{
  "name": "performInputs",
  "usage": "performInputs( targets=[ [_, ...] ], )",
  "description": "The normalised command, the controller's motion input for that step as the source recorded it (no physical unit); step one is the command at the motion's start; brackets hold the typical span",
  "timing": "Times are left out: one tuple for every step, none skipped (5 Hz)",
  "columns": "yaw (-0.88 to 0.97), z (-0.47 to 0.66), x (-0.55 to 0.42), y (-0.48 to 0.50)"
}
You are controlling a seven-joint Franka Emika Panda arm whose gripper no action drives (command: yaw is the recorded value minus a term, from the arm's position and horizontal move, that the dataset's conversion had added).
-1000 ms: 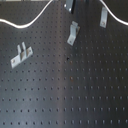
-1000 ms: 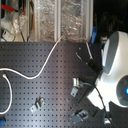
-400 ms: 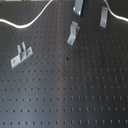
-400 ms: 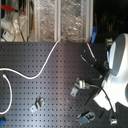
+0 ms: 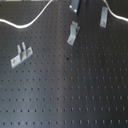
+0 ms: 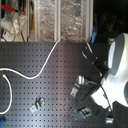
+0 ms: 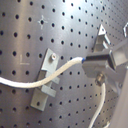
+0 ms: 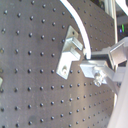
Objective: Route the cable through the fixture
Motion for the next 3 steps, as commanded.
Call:
performInputs(
  targets=[
    [0.32,-0.14,-0.058,0.474],
    [0.11,-0.05,0.373,0.66],
    [-0.05,0.0,0.324,0.181]
  ],
)
